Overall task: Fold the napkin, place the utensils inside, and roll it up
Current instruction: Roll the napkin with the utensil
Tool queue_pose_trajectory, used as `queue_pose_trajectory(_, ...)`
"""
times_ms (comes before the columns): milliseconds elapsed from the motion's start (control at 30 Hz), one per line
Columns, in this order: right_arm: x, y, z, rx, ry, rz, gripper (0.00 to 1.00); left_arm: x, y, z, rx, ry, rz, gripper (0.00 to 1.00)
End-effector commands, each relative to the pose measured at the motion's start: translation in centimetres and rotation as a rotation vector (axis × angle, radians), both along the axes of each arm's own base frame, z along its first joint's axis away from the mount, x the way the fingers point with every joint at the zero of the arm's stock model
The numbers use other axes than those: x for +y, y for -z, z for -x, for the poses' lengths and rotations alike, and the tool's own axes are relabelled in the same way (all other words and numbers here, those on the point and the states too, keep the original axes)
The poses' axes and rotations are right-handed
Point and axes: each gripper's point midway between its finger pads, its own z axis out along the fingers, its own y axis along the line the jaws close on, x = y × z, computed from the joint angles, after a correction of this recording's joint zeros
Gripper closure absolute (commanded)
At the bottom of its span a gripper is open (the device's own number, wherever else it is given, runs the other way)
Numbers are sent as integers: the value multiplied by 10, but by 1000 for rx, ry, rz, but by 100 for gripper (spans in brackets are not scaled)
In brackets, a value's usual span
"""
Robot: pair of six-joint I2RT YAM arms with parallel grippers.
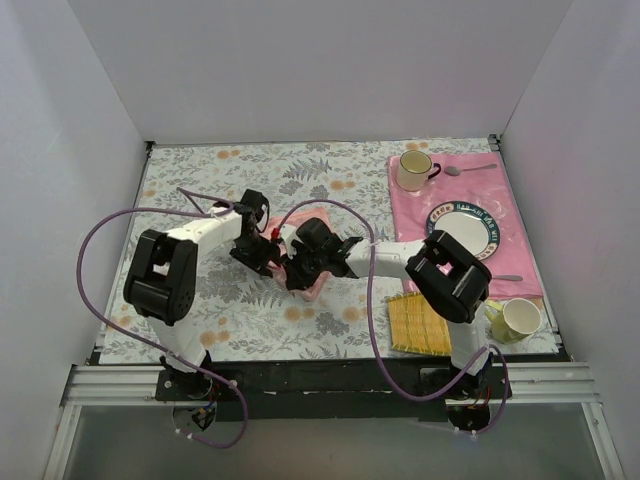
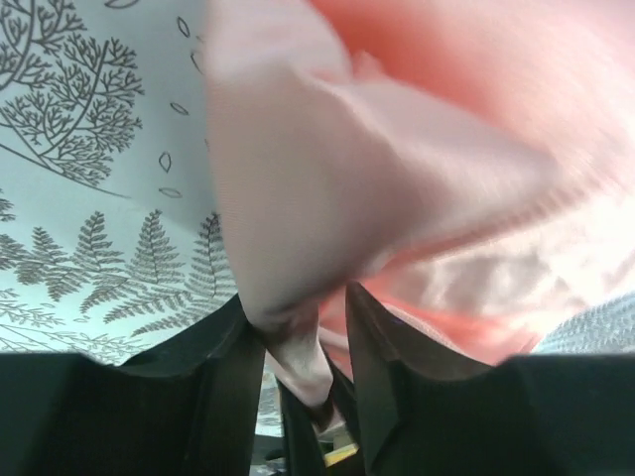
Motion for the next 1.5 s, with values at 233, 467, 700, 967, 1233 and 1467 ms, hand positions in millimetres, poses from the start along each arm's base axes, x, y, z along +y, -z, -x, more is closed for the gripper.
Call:
queue_pose_trajectory(233,-35,51,76,611,-138,-39,99,-2,-103,-38,-522,231,55,29)
queue_pose_trajectory(467,-35,55,79,786,-107,-16,99,6,-135,-16,-634,301,61,35)
queue_pose_trajectory(700,-40,63,71,836,-29,32,99,-3,-116,12,-659,261,202,69)
queue_pose_trajectory(967,-45,66,64,866,78,27,99,-7,-82,19,-646,166,296,85)
queue_pose_trajectory(1233,-46,65,57,854,108,10,99,-2,-57,14,-630,135,297,93)
queue_pose_trajectory(1467,-48,65,54,833,120,14,99,21,-42,4,-498,161,145,100)
